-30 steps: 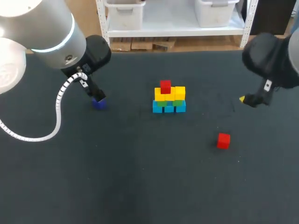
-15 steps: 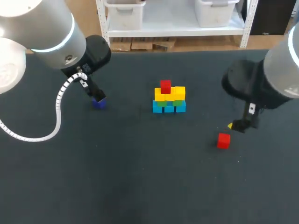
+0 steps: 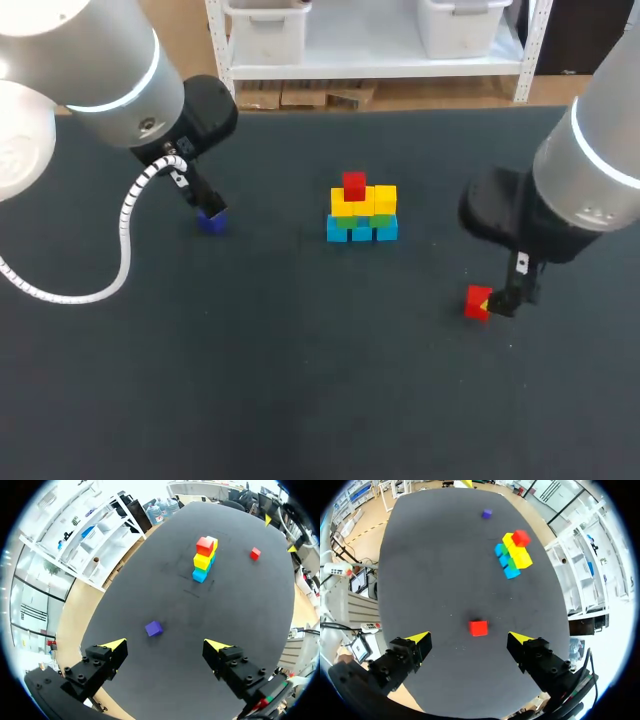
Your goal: Place the blue cubes, place green cubes on the blue cubes, place the yellow cubes on the green cubes, then place the red cubes on the yellow cubes, and place purple cube on the red cubes.
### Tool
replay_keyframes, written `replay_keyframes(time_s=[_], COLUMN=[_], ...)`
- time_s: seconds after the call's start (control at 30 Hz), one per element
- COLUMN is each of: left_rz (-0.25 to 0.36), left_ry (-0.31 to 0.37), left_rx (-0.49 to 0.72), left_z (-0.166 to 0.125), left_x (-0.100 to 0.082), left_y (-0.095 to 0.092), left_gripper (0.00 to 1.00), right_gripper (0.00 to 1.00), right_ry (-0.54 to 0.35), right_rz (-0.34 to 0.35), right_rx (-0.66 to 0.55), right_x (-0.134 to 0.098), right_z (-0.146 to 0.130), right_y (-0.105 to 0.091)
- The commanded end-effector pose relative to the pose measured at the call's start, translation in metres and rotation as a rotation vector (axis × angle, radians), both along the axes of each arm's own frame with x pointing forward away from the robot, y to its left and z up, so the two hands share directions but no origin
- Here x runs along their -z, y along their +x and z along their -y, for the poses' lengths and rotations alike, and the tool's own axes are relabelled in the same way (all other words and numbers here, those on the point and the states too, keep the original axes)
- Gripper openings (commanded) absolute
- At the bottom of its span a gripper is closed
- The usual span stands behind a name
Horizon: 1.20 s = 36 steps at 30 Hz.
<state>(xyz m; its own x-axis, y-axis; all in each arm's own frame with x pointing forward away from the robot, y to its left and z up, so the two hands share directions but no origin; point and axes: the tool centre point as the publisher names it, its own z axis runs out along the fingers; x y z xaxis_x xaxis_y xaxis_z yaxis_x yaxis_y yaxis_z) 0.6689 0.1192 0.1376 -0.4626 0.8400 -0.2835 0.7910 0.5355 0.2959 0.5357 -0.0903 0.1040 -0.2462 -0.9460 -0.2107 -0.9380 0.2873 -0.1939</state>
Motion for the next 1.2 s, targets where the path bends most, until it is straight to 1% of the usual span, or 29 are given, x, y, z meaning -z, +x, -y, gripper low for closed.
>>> replay_keyframes(time_s=[0.03, 0.13, 0.23, 0.4, 0.63, 0.87, 0.97, 1.2], left_rz=[-0.001, -0.001, -0.001, -0.001, -0.001, -0.001, -0.001, -0.001], left_ry=[-0.002, -0.002, -0.002, -0.002, -0.002, -0.002, -0.002, -0.002], left_rx=[0.004, 0.004, 0.004, 0.004, 0.004, 0.004, 0.004, 0.004], left_z=[-0.002, -0.002, -0.002, -0.002, -0.002, -0.002, -0.002, -0.002], left_x=[0.000, 0.000, 0.000, 0.000, 0.000, 0.000, 0.000, 0.000], left_y=[0.000, 0.000, 0.000, 0.000, 0.000, 0.000, 0.000, 0.000], left_gripper=[1.00, 1.00, 1.00, 1.00, 1.00, 1.00, 1.00, 1.00], right_gripper=[1.00, 1.00, 1.00, 1.00, 1.00, 1.00, 1.00, 1.00], right_ry=[0.004, -0.035, -0.030, -0.034, -0.017, -0.024, -0.020, -0.019], right_rz=[-0.018, -0.039, -0.051, -0.081, -0.122, -0.136, -0.153, -0.184], right_rx=[-0.008, -0.031, -0.027, -0.015, -0.018, -0.040, -0.054, -0.073], right_x=[0.014, 0.026, 0.037, 0.048, 0.065, 0.071, 0.075, 0.084], right_z=[-0.001, -0.002, 0.002, 0.006, 0.009, 0.009, 0.007, 0.005], right_y=[-0.001, -0.006, -0.005, 0.001, 0.009, 0.020, 0.024, 0.026])
